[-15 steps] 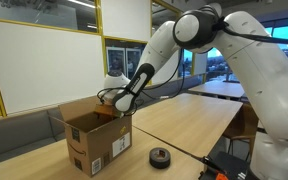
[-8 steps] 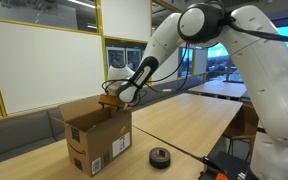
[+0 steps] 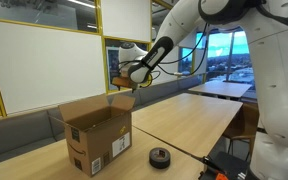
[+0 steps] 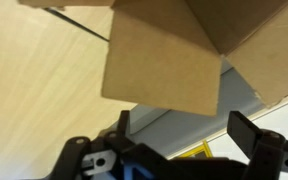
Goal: Put the objects on the table and put them in the box, then slide the box to the right
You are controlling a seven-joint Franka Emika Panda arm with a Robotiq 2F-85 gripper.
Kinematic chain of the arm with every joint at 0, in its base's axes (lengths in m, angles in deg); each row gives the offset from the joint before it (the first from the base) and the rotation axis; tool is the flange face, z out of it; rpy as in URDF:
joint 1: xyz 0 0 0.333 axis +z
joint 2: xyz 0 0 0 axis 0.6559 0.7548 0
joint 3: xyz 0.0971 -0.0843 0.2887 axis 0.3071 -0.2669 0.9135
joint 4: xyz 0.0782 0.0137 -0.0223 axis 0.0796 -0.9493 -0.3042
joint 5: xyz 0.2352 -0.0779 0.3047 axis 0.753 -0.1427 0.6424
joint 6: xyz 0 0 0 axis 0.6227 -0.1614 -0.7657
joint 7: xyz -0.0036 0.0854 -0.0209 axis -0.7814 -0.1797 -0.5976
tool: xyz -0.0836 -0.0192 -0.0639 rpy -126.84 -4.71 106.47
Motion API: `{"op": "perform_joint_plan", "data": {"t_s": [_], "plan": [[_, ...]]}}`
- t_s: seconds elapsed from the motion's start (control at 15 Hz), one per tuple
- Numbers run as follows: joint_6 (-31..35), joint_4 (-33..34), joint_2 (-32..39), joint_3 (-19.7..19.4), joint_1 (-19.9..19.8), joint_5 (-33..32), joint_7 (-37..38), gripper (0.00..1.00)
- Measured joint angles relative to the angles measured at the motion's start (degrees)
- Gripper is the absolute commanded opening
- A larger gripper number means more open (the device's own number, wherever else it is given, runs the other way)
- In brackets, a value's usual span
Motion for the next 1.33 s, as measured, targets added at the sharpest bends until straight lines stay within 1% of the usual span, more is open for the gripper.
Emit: {"op": "perform_joint_plan", "data": {"t_s": [0.33, 0.53, 0.67, 1.0, 1.33], "plan": [[-17.2, -4.1, -6.8, -0.3, 0.2, 0.6, 2.5, 1.00], [-23.6, -6.6, -8.1, 0.3, 0.2, 3.6, 2.9, 1.00], [-25.2, -8.3, -8.1, 0.8, 0.2, 6.8, 2.9, 1.00], [-25.3, -12.4, -5.8, 1.2, 0.1, 15.9, 2.9, 1.00], [-25.2, -14.0, -2.2, 1.1, -0.6, 23.2, 2.9, 1.00]]}}
